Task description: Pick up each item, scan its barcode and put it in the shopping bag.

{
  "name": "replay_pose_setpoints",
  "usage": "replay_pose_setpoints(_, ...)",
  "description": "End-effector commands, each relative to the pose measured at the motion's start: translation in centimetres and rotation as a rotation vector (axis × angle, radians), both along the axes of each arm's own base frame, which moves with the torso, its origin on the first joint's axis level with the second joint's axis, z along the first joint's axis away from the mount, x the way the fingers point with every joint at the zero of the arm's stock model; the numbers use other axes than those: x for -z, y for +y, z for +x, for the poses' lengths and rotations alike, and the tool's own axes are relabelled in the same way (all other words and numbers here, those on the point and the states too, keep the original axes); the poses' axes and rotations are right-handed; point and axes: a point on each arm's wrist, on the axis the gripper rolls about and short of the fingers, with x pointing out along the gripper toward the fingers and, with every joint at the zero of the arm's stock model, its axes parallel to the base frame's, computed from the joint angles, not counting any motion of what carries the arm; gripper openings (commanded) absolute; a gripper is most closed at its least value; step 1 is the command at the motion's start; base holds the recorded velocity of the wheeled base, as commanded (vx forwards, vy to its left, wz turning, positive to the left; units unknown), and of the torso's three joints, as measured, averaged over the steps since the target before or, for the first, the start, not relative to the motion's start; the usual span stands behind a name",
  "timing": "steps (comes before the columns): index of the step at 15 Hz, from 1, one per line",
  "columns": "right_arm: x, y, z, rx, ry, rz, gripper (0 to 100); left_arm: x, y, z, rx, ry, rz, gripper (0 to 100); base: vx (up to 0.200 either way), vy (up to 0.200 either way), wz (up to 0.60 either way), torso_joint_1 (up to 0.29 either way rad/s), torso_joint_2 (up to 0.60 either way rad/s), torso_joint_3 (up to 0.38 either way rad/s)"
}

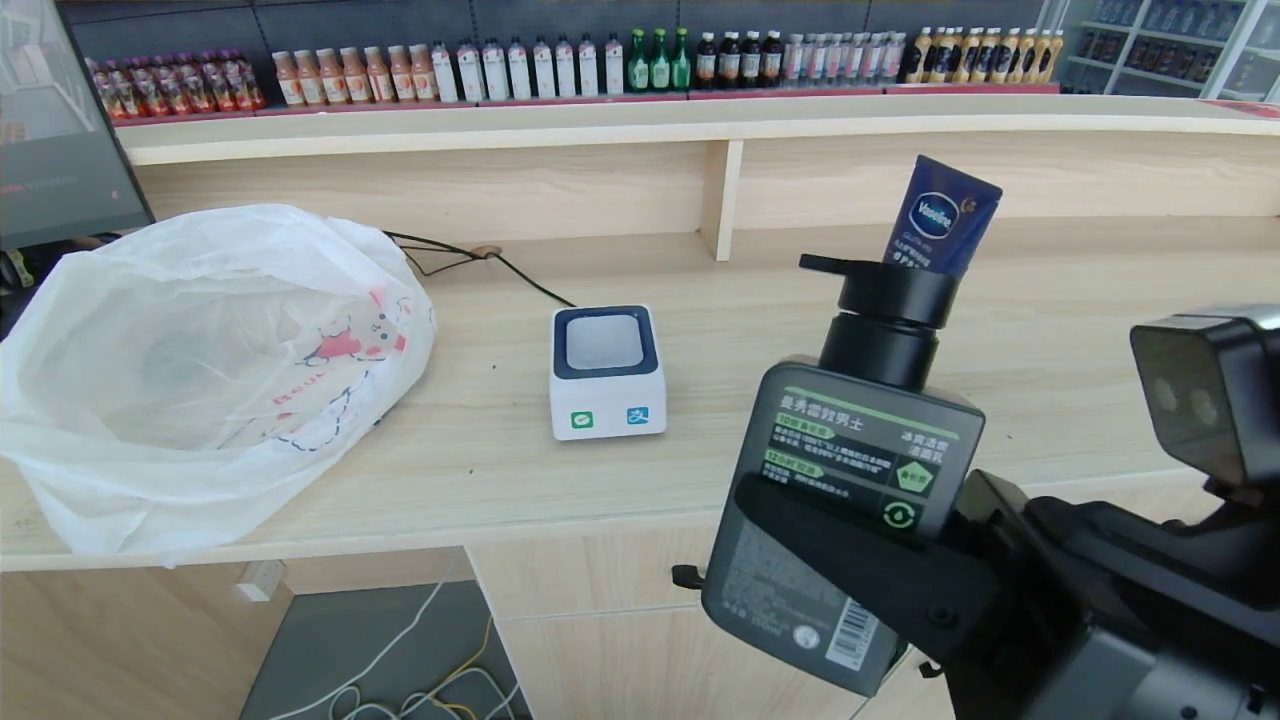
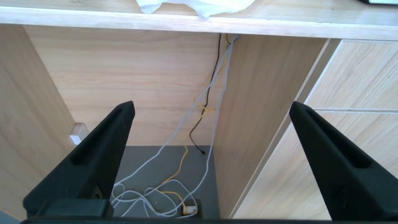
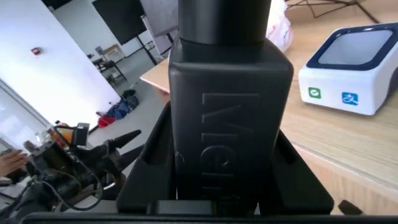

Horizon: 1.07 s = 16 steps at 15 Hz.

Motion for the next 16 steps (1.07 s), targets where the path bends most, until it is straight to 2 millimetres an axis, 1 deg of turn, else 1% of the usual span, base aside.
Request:
replay_pose_setpoints(1, 0.1, 0.0, 0.1, 0.059, -0.048, -0.04, 0, 0.0, 0.0, 0.0, 0.0, 0.0, 0.0, 100, 0.0, 0.0, 0.0, 0.0, 0.0, 0.0)
replay_pose_setpoints(4, 0.7, 0.4, 0.3, 0.138, -0.174, -0.15, 0, 0.0, 0.0, 0.0, -0.002, 0.0, 0.0, 100, 0.0, 0.0, 0.0, 0.0, 0.0, 0.0)
replay_pose_setpoints(6, 1.0, 0.1, 0.4, 0.241, -0.215, -0.209, 0, 0.0, 0.0, 0.0, 0.0, 0.0, 0.0, 100, 0.0, 0.0, 0.0, 0.0, 0.0, 0.0)
replay_pose_setpoints(8, 1.1, -0.1, 0.5, 0.301, -0.246, -0.245, 0, 0.0, 0.0, 0.0, 0.0, 0.0, 0.0, 100, 0.0, 0.0, 0.0, 0.0, 0.0, 0.0)
replay_pose_setpoints(11, 0.8, -0.3, 0.6, 0.407, -0.292, -0.289, 0, 0.0, 0.0, 0.0, 0.002, 0.0, 0.012, 100, 0.0, 0.0, 0.0, 0.0, 0.0, 0.0)
replay_pose_setpoints(13, 0.2, -0.8, 0.6, 0.56, -0.288, -0.306, 0, 0.0, 0.0, 0.0, 0.002, 0.0, 0.012, 100, 0.0, 0.0, 0.0, 0.0, 0.0, 0.0)
replay_pose_setpoints(15, -0.2, -1.8, 0.8, 0.674, -0.259, -0.297, 0, 0.0, 0.0, 0.0, 0.002, 0.0, 0.011, 100, 0.0, 0.0, 0.0, 0.0, 0.0, 0.0)
replay_pose_setpoints(16, -0.6, -3.0, 1.7, 0.834, -0.229, -0.3, 0, 0.0, 0.0, 0.0, 0.002, 0.0, 0.011, 100, 0.0, 0.0, 0.0, 0.0, 0.0, 0.0)
